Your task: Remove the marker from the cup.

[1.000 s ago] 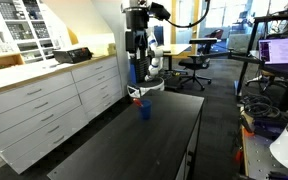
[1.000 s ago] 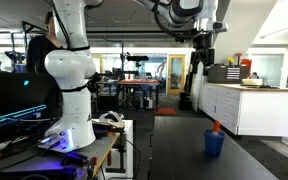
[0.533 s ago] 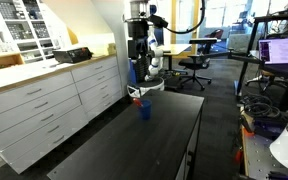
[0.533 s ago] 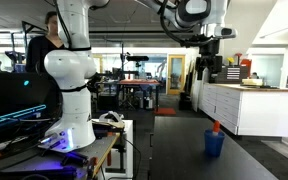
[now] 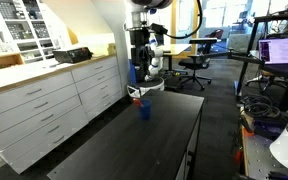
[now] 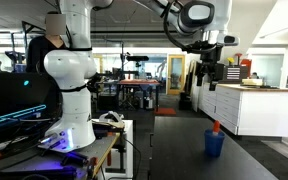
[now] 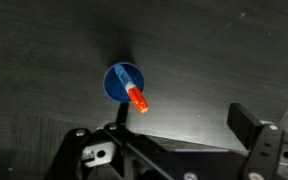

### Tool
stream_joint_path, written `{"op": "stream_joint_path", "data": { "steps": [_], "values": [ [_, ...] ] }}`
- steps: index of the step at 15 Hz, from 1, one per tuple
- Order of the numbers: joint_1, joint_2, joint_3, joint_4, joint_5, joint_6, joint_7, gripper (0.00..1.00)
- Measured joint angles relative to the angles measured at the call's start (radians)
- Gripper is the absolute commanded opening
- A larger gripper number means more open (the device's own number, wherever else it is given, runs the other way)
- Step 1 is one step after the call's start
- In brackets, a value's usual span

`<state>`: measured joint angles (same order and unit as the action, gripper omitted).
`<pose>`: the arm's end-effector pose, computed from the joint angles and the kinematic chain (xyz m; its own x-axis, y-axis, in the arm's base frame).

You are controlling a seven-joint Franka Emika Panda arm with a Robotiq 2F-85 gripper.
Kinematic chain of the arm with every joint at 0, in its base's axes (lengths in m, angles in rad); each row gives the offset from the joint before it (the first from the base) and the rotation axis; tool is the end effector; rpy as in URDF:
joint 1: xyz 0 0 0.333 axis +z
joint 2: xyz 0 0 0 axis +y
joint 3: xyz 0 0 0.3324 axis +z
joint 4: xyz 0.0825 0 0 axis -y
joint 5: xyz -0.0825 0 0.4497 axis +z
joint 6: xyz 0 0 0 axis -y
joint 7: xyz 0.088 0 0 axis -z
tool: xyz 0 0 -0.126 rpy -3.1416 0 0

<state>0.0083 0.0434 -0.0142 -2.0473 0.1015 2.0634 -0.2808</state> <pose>0.6128 0.0035 0.3817 0.9746 0.2239 -0.0040 0.2226 -0.9706 -0.0920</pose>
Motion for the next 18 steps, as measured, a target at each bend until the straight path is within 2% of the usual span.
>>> {"op": "stream_joint_path", "data": {
  "steps": [18],
  "values": [
    [0.000, 0.029, 0.006, -0.012, -0.001, 0.001, -0.022, 1.00]
  ]
}}
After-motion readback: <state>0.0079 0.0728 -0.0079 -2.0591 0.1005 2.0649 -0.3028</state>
